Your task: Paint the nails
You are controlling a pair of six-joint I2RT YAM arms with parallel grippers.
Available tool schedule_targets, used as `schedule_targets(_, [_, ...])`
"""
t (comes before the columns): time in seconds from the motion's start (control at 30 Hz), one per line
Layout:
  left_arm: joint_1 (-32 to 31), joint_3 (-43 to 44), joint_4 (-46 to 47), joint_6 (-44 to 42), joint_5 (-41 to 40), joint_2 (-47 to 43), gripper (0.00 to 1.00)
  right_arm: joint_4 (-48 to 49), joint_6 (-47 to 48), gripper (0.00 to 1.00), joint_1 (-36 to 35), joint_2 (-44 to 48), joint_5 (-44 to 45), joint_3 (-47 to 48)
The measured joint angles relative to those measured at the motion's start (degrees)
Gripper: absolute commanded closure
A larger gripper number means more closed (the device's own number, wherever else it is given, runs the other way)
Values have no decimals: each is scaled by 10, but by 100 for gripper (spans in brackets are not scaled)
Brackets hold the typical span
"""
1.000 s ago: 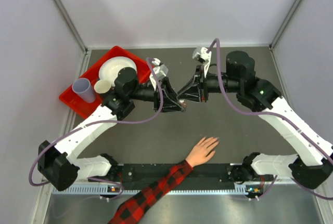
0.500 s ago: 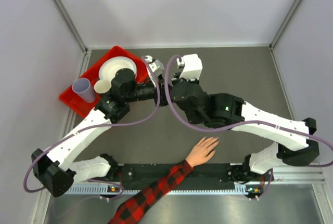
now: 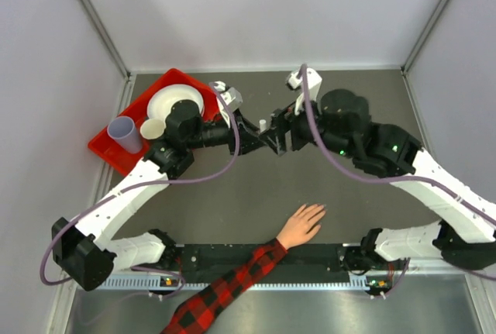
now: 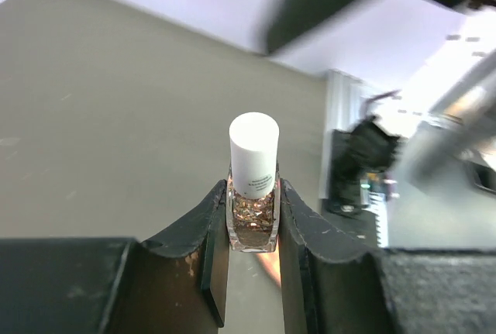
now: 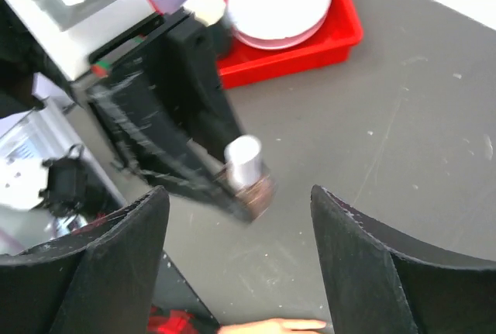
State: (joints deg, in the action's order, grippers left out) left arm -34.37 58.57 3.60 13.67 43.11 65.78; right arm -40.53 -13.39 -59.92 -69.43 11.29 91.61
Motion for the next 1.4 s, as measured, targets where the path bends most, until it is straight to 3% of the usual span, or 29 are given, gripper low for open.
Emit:
schedule_targets(0.33, [0, -37, 218, 147, 205, 18, 100, 50, 31, 47, 196, 9, -457, -52])
schedule_targets(0.6, [0, -40, 294, 207, 265, 20, 100, 116, 3, 59, 220, 1, -640, -64])
schedule_targets(1.0, [-1, -40, 299, 222, 278, 20, 100, 174, -30, 62, 220, -34, -709, -65])
schedule_targets(1.07, [-1, -40, 299, 222, 278, 20, 100, 176, -32, 68, 220, -36, -711, -64])
schedule_targets(1.13, [-1, -40, 300, 222, 278, 20, 100, 183, -35, 89, 220, -37, -716, -65])
schedule_targets(1.2, [-1, -40, 286, 208, 272, 18, 100, 182, -31, 100, 219, -38, -708, -65])
schedule_targets(1.3, [0, -26, 205, 152, 243, 9, 100, 173, -12, 100, 213, -36, -671, -65])
schedule_targets(1.4, [2, -10, 109, 88, 186, -3, 100, 182, 7, 100, 180, -10, -548, -88])
